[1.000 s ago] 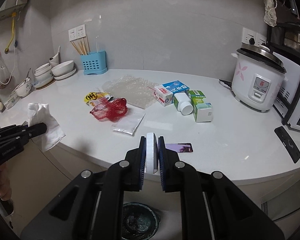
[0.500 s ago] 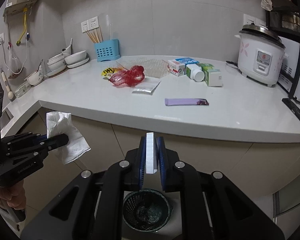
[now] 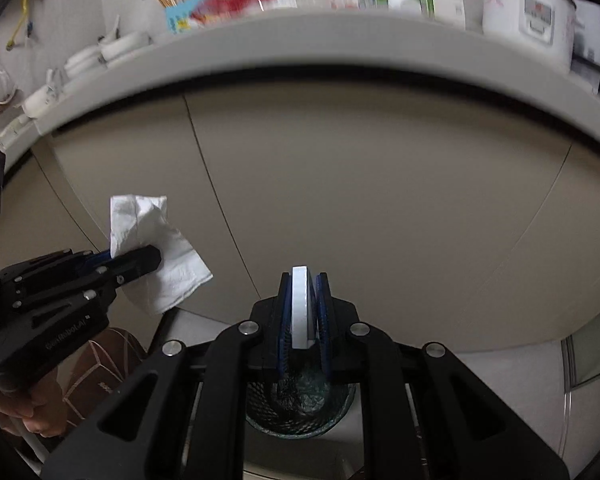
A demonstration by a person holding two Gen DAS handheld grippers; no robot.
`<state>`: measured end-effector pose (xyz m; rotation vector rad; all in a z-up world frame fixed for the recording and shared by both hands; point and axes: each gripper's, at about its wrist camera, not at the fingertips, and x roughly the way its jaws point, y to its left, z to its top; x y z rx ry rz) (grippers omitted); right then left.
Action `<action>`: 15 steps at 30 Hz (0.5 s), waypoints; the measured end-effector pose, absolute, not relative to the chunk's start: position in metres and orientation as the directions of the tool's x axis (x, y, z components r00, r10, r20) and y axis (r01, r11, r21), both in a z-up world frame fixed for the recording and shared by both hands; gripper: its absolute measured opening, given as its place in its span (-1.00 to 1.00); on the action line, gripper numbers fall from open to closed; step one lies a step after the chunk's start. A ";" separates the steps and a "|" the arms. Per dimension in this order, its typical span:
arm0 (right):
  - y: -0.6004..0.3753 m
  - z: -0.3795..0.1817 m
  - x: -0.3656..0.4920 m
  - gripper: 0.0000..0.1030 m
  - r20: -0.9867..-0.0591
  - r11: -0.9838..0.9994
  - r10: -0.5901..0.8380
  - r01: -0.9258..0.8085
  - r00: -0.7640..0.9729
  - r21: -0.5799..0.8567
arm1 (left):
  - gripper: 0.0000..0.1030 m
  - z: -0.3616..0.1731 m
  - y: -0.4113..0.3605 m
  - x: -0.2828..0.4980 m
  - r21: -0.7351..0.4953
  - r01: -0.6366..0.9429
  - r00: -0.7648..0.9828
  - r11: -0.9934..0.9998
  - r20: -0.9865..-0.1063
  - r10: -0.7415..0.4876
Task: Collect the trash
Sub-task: 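Carry the tube and tissue down over the wastebasket with both tools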
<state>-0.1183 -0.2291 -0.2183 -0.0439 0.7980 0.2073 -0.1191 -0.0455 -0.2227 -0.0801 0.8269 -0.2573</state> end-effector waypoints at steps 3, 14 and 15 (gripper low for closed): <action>-0.231 -0.262 -0.108 -0.78 -0.748 0.983 0.156 -0.178 0.645 0.052 | -0.71 -0.261 -0.047 -0.107 -0.168 0.183 0.626 0.969 -0.740 -0.247; -0.221 -0.398 -0.068 -0.78 -0.844 0.987 0.139 -0.141 0.518 0.076 | -0.71 -0.415 -0.054 -0.081 -0.212 0.113 0.453 0.971 -0.858 -0.241; -0.221 -0.407 -0.067 -0.78 -0.850 0.988 0.136 -0.135 0.509 0.078 | -0.71 -0.425 -0.053 -0.079 -0.222 0.113 0.435 0.968 -0.865 -0.249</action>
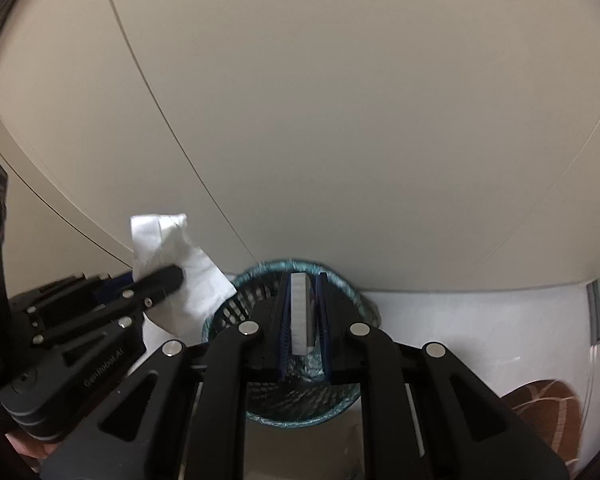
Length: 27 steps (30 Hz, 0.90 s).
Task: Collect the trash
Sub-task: 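Carry the tube and tissue down over the wastebasket with both tools, then open both tools to drop the tissue and tube into the wastebasket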
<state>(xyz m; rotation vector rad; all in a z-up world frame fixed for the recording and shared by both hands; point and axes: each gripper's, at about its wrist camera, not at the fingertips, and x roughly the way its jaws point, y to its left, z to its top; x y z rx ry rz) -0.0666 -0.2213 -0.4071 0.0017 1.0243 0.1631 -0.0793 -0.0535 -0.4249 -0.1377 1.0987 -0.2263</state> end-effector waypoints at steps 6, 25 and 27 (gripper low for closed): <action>-0.224 -0.450 -0.056 -0.78 -0.892 0.990 0.111 -0.129 0.439 0.060 | -0.71 -0.472 -0.053 -0.068 -0.245 0.105 0.329 0.964 -0.906 -0.266; -0.233 -0.503 -0.041 -0.78 -0.937 0.991 0.121 -0.100 0.329 0.093 | -0.20 -0.491 -0.064 -0.065 -0.210 0.115 0.267 0.971 -0.935 -0.233; -0.233 -0.507 -0.040 -0.78 -0.940 0.991 0.119 -0.099 0.320 0.091 | -0.10 -0.495 -0.063 -0.063 -0.204 0.108 0.263 0.973 -0.938 -0.225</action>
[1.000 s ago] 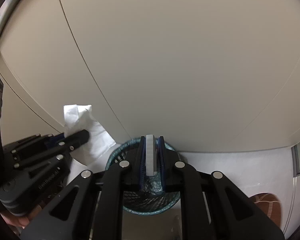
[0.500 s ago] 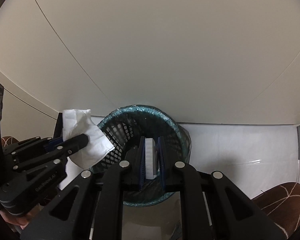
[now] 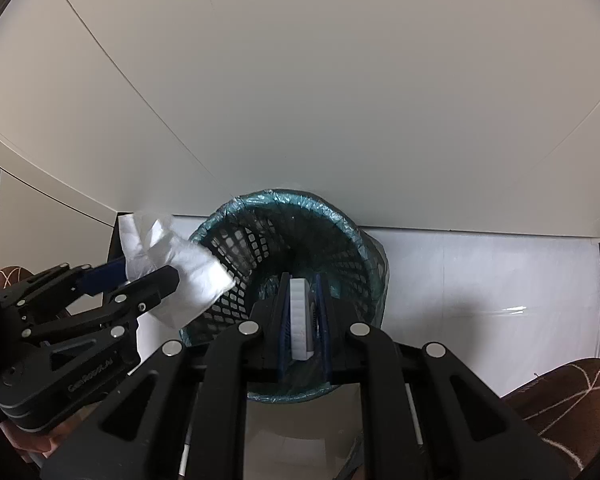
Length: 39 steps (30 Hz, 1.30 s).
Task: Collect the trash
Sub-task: 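Open both tools to drop the tissue and tube into the wastebasket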
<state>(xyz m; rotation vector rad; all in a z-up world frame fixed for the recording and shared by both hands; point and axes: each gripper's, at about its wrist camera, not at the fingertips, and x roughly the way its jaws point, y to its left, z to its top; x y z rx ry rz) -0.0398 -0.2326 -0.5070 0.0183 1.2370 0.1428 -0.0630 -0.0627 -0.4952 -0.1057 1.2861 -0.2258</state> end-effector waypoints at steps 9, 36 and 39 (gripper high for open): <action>-0.232 -0.514 -0.036 -0.78 -0.944 0.989 0.133 -0.099 0.303 0.107 | 0.33 -0.497 -0.056 -0.061 -0.175 0.076 0.264 0.982 -0.946 -0.189; -0.233 -0.488 -0.047 0.28 -0.932 0.987 0.151 -0.097 0.331 0.126 | 0.83 -0.496 -0.044 -0.058 -0.062 0.026 0.294 0.998 -0.953 -0.067; -0.240 -0.471 -0.052 0.48 -0.925 0.989 0.144 -0.079 0.351 0.124 | 0.83 -0.478 -0.041 -0.064 -0.068 0.028 0.322 0.997 -0.944 -0.073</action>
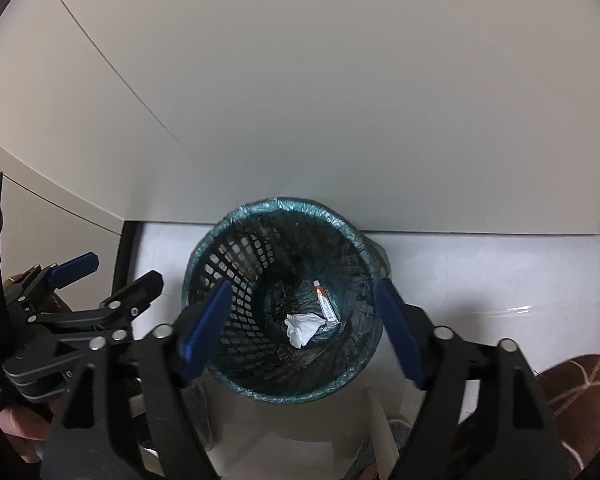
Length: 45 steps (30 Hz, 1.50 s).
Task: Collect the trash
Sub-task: 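Open both tools to drop the tissue and tube into the wastebasket, then raise both tools back up toward the counter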
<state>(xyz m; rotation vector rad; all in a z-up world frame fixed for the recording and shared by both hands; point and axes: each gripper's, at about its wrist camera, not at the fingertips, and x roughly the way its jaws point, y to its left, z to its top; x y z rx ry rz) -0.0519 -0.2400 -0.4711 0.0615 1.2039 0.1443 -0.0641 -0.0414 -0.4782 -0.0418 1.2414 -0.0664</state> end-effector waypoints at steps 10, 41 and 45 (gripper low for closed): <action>-0.259 -0.360 -0.072 0.76 -0.852 0.993 0.115 -0.072 0.511 0.091 | 0.89 -0.371 -0.025 -0.082 -0.104 0.023 0.434 0.994 -0.895 -0.103; -0.280 -0.032 -0.065 0.85 -0.531 0.992 0.105 -0.123 0.841 0.001 | 0.89 -0.024 -0.040 -0.078 -0.080 0.073 0.762 0.994 -0.639 -0.107; -0.287 -0.006 -0.043 0.85 -0.515 0.994 0.083 -0.104 0.853 -0.014 | 0.89 0.000 -0.049 -0.053 -0.071 0.084 0.772 0.994 -0.626 -0.110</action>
